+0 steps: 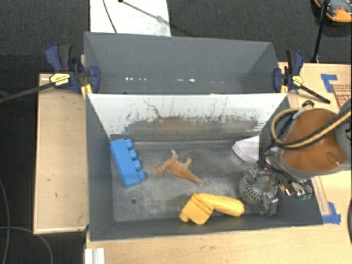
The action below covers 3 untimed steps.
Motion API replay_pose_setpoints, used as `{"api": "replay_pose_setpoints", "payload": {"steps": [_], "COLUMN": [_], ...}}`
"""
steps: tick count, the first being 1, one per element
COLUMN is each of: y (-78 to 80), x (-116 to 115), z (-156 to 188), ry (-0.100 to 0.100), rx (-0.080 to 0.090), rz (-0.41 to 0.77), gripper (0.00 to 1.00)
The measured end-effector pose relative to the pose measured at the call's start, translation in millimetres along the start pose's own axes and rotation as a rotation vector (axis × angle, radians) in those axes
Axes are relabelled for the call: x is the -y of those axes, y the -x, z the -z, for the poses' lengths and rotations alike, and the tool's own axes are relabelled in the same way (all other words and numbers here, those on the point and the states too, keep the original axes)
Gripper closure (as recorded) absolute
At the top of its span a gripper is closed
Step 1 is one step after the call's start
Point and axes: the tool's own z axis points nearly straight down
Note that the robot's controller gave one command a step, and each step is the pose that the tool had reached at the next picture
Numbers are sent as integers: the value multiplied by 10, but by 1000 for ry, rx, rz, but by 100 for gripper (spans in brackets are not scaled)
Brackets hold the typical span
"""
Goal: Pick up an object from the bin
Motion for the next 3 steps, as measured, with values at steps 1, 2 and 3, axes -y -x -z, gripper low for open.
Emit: {"api": "replay_pose_setpoints", "payload": {"steps": [1,2,3], "y": [-60,-60,-66], "x": [68,69,61], "z": [10,9,52], "ry": [2,2,4], "rx": [-1,-1,-4], "rz": [-106,-106,-105], "gripper": [100,100,100]}}
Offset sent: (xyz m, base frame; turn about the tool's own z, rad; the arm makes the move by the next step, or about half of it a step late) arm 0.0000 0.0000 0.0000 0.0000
